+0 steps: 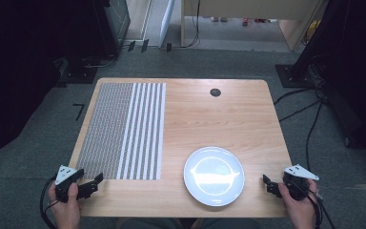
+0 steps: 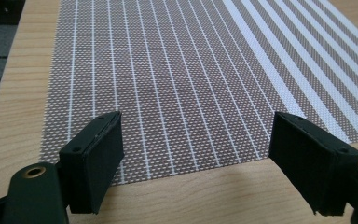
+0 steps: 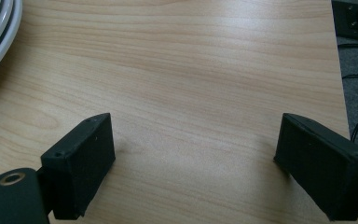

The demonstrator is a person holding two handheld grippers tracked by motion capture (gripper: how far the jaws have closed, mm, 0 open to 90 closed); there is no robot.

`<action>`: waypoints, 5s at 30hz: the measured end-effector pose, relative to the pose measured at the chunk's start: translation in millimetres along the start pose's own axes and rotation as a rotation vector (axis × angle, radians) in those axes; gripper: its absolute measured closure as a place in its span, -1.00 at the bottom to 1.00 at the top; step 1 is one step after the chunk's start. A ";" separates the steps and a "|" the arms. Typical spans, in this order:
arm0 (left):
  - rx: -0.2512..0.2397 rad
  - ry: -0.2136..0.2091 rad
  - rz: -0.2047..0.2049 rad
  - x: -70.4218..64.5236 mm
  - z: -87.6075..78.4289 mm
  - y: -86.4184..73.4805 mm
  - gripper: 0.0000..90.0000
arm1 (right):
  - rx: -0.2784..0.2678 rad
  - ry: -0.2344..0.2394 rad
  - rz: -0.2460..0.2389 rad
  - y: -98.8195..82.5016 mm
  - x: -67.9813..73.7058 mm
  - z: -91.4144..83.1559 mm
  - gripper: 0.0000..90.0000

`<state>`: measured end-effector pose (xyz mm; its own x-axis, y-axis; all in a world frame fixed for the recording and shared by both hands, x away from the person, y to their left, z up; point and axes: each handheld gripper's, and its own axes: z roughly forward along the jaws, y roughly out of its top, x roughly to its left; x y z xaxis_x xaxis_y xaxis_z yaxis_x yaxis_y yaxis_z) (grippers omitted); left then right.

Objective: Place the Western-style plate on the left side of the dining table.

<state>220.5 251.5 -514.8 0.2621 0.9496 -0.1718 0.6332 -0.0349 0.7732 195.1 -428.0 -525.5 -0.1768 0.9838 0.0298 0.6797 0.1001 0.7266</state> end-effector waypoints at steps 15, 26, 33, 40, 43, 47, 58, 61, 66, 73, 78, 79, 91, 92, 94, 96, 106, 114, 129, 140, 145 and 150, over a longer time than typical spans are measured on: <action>-0.017 0.072 -0.040 -8.3 -0.2 25.9 -0.63 | 0.028 -0.035 0.030 4.5 -1.2 6.4 -1.00; -0.083 0.058 -0.074 -34.1 12.4 50.1 -0.62 | 0.029 -0.008 0.005 14.0 -7.0 16.1 -1.00; -0.075 -0.077 -0.088 -53.4 28.0 45.6 -0.63 | 0.028 -0.009 0.005 14.3 -7.0 16.3 -1.00; -0.052 -0.201 -0.031 -83.7 34.2 43.9 -0.80 | 0.027 -0.028 0.023 14.3 -4.8 16.4 -1.00; -0.037 -0.211 -0.015 -94.1 37.7 43.4 -0.80 | 0.028 -0.032 0.029 14.6 -4.3 16.7 -1.00; -0.017 -0.267 -0.009 -108.4 45.3 39.9 -0.94 | 0.026 -0.033 0.050 15.5 -3.2 16.8 -1.00; 0.001 -0.300 0.039 -130.1 50.5 34.4 -1.00 | -0.010 -0.008 0.083 22.8 5.1 13.0 -1.00; 0.006 -0.318 0.060 -138.9 52.3 34.3 -1.00 | -0.039 0.012 0.082 28.3 15.0 9.4 -0.95; 0.021 -0.362 0.085 -157.4 55.5 32.0 -1.00 | -0.071 0.022 0.084 34.9 27.1 5.5 -0.85; 0.034 -0.393 0.113 -174.8 58.9 26.2 -1.00 | -0.087 0.042 0.100 39.8 38.3 3.3 -0.68; 0.042 -0.421 0.130 -191.9 61.0 21.9 -1.00 | -0.121 0.065 0.065 41.8 49.3 0.6 -0.31; 0.041 -0.427 0.135 -194.5 61.1 21.5 -1.00 | -0.129 0.081 0.047 42.2 53.9 -0.6 -0.17; 0.065 -0.448 0.172 -216.8 65.3 14.0 -0.99 | -0.117 0.198 0.093 44.2 65.4 -1.6 0.43; 0.067 -0.450 0.177 -218.8 65.4 13.4 -0.95 | -0.117 0.203 0.093 44.5 65.9 -1.7 0.46; 0.069 -0.442 0.185 -223.0 65.7 12.0 -0.85 | -0.114 0.208 0.090 44.7 66.2 -1.8 0.51; 0.082 -0.454 0.192 -227.0 66.7 10.8 -0.84 | -0.079 0.216 0.072 45.0 67.2 -1.9 0.59; 0.099 -0.510 0.191 -238.8 68.3 5.4 -0.46 | -0.051 0.272 0.092 43.6 68.9 1.1 0.61; 0.106 -0.535 0.186 -242.2 68.5 4.6 -0.02 | -0.043 0.308 0.099 41.4 71.0 5.1 0.77; 0.137 -0.572 0.128 -241.5 75.6 6.7 0.02 | -0.040 0.341 0.147 37.6 69.8 9.6 0.88; 0.151 -0.568 0.131 -240.9 76.3 9.6 0.03 | -0.032 0.357 0.183 37.2 69.2 10.3 0.89; 0.141 -0.556 0.120 -234.9 73.1 13.3 0.03 | -0.025 0.394 0.195 37.3 70.5 11.2 0.89; 0.139 -0.543 0.126 -230.9 69.4 15.8 0.03 | -0.025 0.415 0.194 37.2 75.5 13.0 0.89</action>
<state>220.6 10.1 -505.3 0.6551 0.6406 -0.4005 0.6529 -0.2132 0.7269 216.3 -348.0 -505.1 -0.3212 0.8408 0.4359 0.7123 -0.0889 0.6962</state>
